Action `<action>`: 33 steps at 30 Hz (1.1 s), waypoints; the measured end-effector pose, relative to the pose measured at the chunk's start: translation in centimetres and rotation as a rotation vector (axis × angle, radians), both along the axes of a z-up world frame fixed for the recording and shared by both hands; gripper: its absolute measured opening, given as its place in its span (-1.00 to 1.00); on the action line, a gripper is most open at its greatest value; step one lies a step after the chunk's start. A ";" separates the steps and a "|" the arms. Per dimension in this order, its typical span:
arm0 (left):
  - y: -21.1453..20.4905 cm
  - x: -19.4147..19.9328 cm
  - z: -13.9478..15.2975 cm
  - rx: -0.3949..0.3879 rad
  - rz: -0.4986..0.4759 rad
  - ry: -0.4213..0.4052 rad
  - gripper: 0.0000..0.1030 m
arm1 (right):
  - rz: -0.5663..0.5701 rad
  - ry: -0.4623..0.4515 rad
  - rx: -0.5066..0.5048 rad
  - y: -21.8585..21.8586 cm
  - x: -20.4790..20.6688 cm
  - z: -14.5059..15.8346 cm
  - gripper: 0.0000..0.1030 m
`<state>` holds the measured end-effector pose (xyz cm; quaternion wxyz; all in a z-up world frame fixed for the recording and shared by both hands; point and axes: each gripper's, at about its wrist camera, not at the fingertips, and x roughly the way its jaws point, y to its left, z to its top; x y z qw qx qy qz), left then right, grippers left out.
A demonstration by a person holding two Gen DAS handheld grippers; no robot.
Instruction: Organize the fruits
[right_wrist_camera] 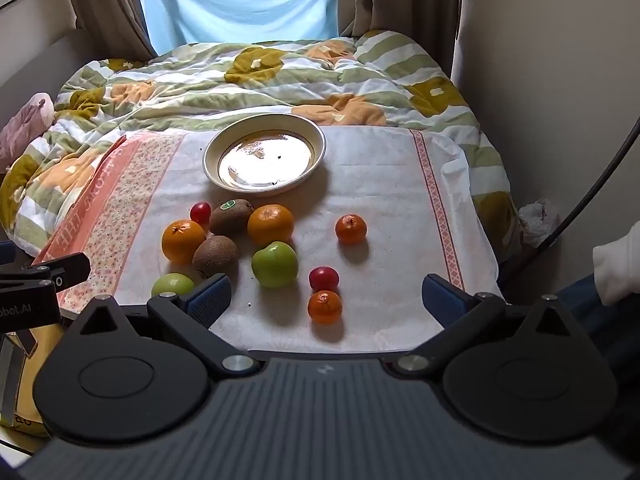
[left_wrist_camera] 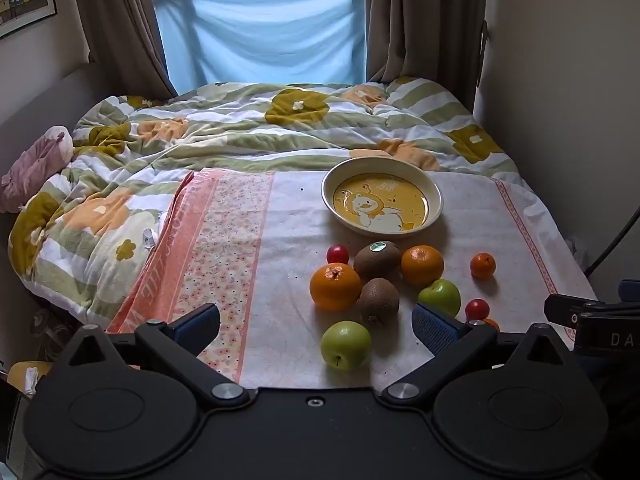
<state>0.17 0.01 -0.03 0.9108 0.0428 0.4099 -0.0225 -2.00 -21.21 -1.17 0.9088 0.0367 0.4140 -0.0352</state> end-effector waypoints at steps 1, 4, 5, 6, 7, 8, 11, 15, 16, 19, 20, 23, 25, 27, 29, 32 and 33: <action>-0.1 0.1 0.0 -0.003 0.003 0.004 1.00 | -0.001 0.001 0.000 0.0 0.0 0.0 1.00; -0.5 0.5 0.1 0.004 0.014 0.007 1.00 | 0.001 0.003 0.000 0.0 0.1 0.0 1.00; -0.8 0.6 0.1 0.013 0.018 0.003 1.00 | 0.002 0.003 0.000 0.0 0.1 0.0 1.00; -0.1 0.1 0.5 -0.008 -0.006 -0.028 1.00 | 0.003 0.004 0.000 0.0 0.1 0.0 1.00; -0.2 0.1 0.6 -0.002 -0.009 -0.033 1.00 | 0.004 0.004 0.000 0.0 0.1 -0.1 1.00; -0.2 0.1 0.7 -0.002 -0.014 -0.038 1.00 | 0.006 0.004 0.000 0.1 0.1 -0.1 1.00; 0.0 0.1 0.1 -0.018 -0.021 -0.052 1.00 | -0.001 0.003 0.004 0.0 0.3 -0.1 1.00; -0.1 0.3 0.0 -0.013 -0.019 -0.053 1.00 | 0.000 0.005 0.004 0.1 0.4 -0.2 1.00; -0.1 0.4 0.0 -0.011 -0.018 -0.051 1.00 | -0.001 0.005 0.003 0.2 0.4 -0.2 1.00; 0.2 0.5 0.0 -0.018 -0.011 -0.042 1.00 | 0.000 0.006 0.003 0.2 0.5 -0.3 1.00; 0.3 0.6 0.0 -0.017 -0.009 -0.038 1.00 | 0.000 0.007 0.003 0.3 0.5 -0.3 1.00; 0.2 0.6 -0.1 -0.013 -0.011 -0.034 1.00 | 0.001 0.008 0.002 0.3 0.6 -0.2 1.00; 0.1 0.6 -0.1 -0.009 -0.014 -0.034 1.00 | 0.001 0.008 0.002 0.3 0.7 -0.3 1.00; 0.0 0.6 -0.1 -0.010 -0.019 -0.032 1.00 | 0.001 0.008 0.002 0.3 0.7 -0.3 1.00; 0.0 0.7 -0.1 -0.016 -0.022 -0.028 1.00 | -0.001 0.010 0.002 0.3 0.8 -0.3 1.00; 0.2 0.8 -0.2 -0.016 -0.022 -0.023 1.00 | 0.000 0.010 0.001 0.4 0.9 -0.3 1.00; 0.2 0.8 -0.2 -0.012 -0.022 -0.022 1.00 | -0.001 0.010 0.002 0.4 0.8 -0.3 1.00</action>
